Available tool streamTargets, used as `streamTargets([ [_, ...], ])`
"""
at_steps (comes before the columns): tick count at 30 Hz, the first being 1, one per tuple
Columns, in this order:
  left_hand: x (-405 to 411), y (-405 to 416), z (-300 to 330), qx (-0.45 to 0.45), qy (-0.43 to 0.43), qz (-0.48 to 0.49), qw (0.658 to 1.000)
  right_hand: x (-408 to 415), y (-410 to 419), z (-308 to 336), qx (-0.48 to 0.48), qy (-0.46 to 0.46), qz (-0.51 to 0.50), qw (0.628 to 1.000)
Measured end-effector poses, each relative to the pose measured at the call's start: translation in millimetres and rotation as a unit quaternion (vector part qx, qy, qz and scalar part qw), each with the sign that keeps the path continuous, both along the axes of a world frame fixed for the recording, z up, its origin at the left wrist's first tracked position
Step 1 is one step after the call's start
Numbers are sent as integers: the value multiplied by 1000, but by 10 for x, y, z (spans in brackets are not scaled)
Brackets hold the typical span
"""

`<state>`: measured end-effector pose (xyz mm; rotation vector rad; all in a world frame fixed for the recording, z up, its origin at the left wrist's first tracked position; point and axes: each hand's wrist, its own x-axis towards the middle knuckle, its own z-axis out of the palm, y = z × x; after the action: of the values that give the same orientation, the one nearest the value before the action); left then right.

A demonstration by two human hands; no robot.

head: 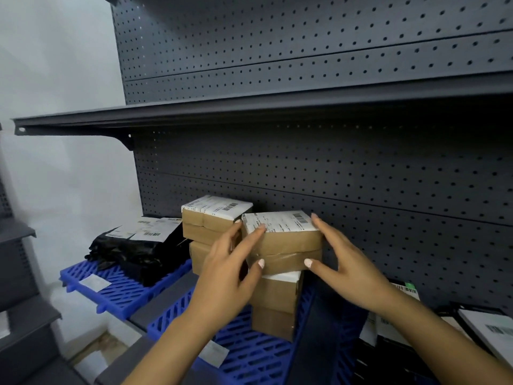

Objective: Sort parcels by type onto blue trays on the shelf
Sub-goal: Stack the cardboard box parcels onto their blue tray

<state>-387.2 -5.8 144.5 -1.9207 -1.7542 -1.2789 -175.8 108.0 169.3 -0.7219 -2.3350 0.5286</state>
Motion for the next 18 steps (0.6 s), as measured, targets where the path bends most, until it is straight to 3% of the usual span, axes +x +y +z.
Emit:
streamTargets([
  [9,232,-125,99,65,52,-75,994,443,-479,-88,41,8,-82,996],
  [18,839,-28,-122,-15,69,-225,972,1240,-1130,-424,34,-23,-227,973],
])
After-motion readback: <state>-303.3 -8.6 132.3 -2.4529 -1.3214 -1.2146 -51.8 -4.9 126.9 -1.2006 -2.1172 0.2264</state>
